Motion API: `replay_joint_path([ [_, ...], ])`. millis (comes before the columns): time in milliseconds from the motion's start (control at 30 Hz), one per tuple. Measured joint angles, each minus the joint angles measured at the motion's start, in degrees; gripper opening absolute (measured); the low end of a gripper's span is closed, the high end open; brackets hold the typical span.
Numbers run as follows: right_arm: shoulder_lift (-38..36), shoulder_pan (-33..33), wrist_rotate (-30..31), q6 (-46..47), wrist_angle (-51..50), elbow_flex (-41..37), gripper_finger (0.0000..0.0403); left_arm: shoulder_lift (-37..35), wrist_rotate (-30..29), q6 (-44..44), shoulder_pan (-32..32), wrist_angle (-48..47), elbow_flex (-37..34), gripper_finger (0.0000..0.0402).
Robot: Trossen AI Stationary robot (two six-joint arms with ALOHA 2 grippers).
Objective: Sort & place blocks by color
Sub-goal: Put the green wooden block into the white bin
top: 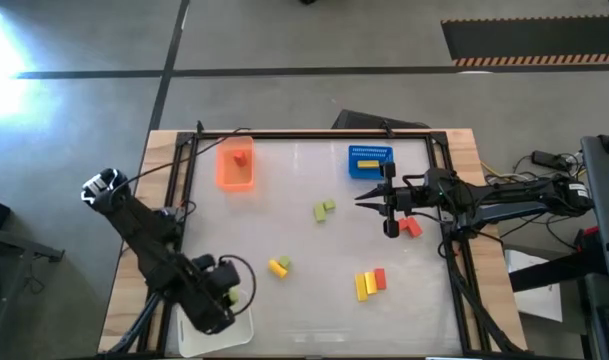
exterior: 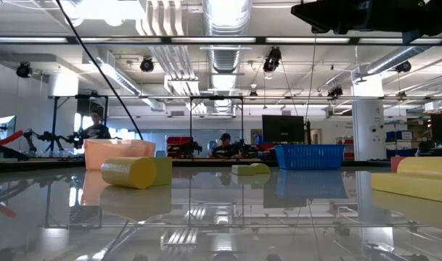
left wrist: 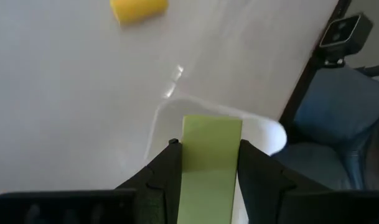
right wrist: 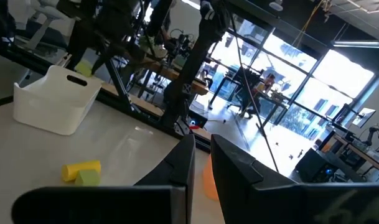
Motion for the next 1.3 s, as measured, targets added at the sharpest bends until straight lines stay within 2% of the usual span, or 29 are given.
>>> replay_joint_path([
  [233,0.0,0.0,0.0,0.0,0.0,0.0,0.0043,0.0,2.5,-8.7,-4.8,5.2,-6.8,0.0106],
  [567,0.0,0.0,0.0,0.4,0.0,0.0,0.0043,0.2,2.6,-8.9,-5.7,13.5,-15.8,0.0106],
  [733,0.0,0.0,0.0,0.4,0.0,0.0,0.0043,2.5,3.0,-8.6,-5.9,15.2,-17.3,0.0106],
  [1033,0.0,0.0,0.0,0.3,0.0,0.0,0.0043,9.2,7.2,-5.5,-5.9,16.5,-17.1,0.0106],
  [1233,0.0,0.0,0.0,0.3,0.0,0.0,0.0043,10.2,7.3,-4.3,-5.9,16.8,-16.8,0.0107],
  [1300,0.0,0.0,0.0,0.3,0.0,0.0,0.0043,10.2,7.3,-4.2,-5.9,16.9,-16.9,0.0123],
])
